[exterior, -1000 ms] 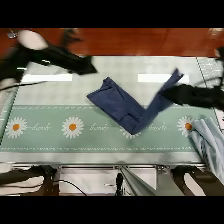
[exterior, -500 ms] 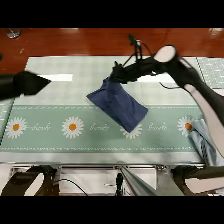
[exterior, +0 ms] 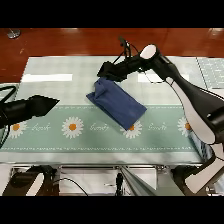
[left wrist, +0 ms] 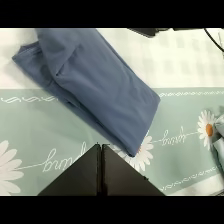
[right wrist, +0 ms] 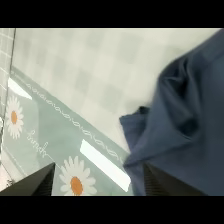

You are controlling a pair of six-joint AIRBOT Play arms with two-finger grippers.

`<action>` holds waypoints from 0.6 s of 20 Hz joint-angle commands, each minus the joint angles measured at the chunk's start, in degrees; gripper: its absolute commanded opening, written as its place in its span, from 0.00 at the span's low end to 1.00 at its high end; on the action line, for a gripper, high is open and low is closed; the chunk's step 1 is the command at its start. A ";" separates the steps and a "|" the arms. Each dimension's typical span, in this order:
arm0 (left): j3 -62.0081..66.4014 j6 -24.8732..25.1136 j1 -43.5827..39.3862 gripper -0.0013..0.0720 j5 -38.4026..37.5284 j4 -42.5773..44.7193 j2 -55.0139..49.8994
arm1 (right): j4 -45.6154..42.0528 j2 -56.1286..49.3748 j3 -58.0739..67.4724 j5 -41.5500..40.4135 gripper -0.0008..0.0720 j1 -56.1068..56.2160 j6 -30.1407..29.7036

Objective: Fold the shirts.

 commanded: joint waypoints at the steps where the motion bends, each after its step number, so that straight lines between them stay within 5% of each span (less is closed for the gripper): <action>1: -2.29 0.26 0.04 0.05 2.60 -0.39 -0.44 | -0.15 4.66 0.66 13.05 0.87 -6.64 0.17; 3: -2.36 2.64 0.04 0.05 1.27 -0.42 -0.83 | -6.10 11.85 0.63 23.91 0.87 -12.22 -1.01; 5: -2.36 3.21 0.04 0.05 1.14 -0.42 -0.87 | -24.81 21.73 -2.05 28.74 0.87 -15.19 -1.09; 8: -2.36 3.21 0.04 0.05 2.16 -0.42 -1.18 | -39.67 42.07 -23.91 13.53 0.87 -18.62 4.72; 12: -2.56 3.21 0.04 0.05 2.43 -0.42 -1.88 | -28.96 61.40 -63.23 -14.29 0.87 -19.87 20.50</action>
